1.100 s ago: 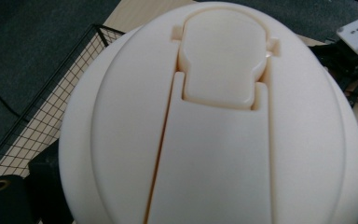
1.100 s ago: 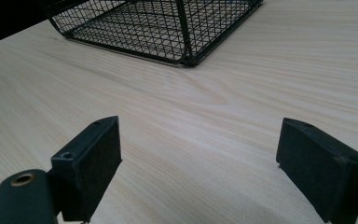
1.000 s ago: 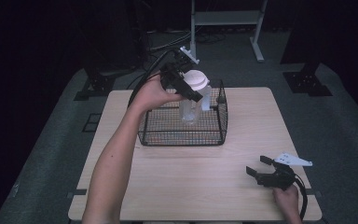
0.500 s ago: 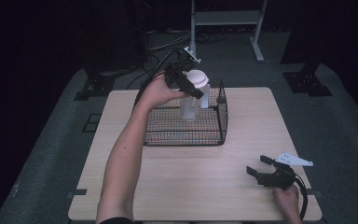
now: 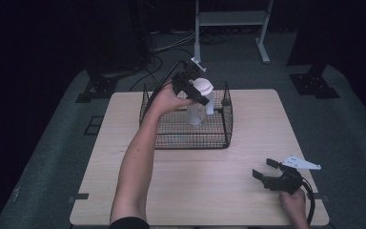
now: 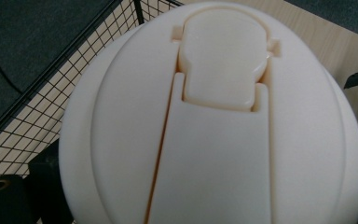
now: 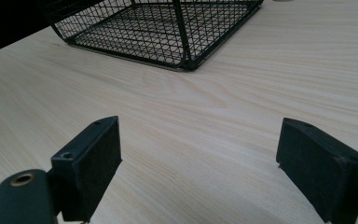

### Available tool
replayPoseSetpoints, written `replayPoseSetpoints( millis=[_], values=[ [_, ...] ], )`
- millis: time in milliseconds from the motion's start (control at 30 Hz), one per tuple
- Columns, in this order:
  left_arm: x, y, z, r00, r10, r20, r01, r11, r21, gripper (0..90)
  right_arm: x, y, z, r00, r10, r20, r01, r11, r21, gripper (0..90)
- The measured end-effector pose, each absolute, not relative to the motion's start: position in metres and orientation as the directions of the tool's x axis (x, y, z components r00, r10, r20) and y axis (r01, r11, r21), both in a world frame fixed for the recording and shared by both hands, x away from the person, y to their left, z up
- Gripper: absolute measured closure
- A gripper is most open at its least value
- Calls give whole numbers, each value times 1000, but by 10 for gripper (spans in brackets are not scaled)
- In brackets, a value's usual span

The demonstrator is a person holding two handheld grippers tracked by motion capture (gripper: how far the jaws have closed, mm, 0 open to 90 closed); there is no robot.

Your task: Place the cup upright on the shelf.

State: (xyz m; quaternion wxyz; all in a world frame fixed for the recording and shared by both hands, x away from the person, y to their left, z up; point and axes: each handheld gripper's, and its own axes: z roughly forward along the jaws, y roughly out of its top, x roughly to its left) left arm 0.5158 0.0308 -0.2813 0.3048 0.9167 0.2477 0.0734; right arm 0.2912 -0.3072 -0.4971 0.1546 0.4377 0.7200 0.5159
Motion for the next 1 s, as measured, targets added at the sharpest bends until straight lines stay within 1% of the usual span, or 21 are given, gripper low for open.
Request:
replayPoseSetpoints(
  millis=[500, 867, 933, 1000],
  values=[
    [527, 26, -308, 852, 523, -29, 434, -674, 598, 51, 291, -308, -497, -570, 788, 235, 471, 78, 879, 129],
    [535, 21, -319, 844, 536, -24, 441, -667, 601, 51, 291, -309, -497, -565, 790, 239, 481, 80, 873, 129],
    [537, 21, -322, 842, 539, -35, 449, -662, 600, 51, 291, -309, -497, -564, 790, 242, 483, 77, 872, 129],
    [537, 19, -324, 841, 541, -24, 447, -669, 594, 51, 291, -308, -497, -563, 790, 242, 482, 77, 873, 129]
  ],
)
